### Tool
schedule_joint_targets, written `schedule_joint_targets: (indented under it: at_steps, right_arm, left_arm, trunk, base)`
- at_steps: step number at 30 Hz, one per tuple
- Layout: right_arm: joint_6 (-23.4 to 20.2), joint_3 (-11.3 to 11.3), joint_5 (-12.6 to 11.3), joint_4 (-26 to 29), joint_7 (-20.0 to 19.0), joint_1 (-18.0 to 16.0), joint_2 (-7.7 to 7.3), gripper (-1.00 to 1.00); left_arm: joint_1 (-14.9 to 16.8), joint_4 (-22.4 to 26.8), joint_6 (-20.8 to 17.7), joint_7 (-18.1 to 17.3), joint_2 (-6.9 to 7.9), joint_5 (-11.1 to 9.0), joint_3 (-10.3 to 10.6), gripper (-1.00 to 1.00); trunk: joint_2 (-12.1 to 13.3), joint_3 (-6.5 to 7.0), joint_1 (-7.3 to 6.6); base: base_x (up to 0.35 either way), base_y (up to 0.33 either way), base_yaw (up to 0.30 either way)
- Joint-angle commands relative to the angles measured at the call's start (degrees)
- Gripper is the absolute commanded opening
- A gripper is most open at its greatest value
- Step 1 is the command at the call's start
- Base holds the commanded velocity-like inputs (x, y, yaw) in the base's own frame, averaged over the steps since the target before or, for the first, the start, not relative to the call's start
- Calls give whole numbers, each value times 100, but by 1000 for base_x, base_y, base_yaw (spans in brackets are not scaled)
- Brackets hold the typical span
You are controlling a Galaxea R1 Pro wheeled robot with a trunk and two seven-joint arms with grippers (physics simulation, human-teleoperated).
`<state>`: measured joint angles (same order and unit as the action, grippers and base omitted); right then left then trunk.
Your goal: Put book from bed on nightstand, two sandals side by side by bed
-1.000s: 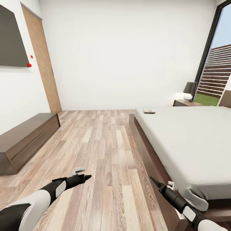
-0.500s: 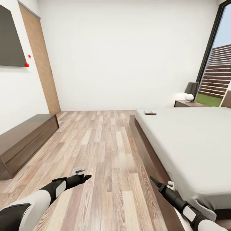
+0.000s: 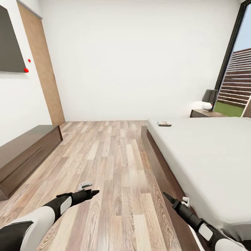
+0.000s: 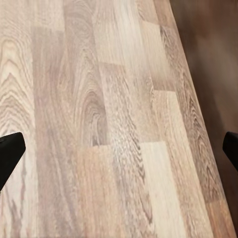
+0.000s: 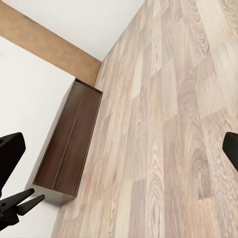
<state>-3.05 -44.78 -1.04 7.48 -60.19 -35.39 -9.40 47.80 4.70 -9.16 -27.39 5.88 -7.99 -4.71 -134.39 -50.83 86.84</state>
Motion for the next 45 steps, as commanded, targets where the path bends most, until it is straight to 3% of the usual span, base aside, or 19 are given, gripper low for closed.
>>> schedule_joint_targets:
  at_steps: [1, 45]
  right_arm:
    - [-32, -11, -11, -1, -19, -3, -1, 100]
    - [-29, -5, -10, -1, -19, -3, -1, 100]
  left_arm:
    - [2, 4, -60, -20, 0, -28, -45, 100]
    - [2, 4, -60, -20, 1, -29, -44, 100]
  trunk:
    - [-2, -6, 1]
    - [-2, -6, 1]
  base:
    - [168, 25, 0]
    - [179, 86, 0]
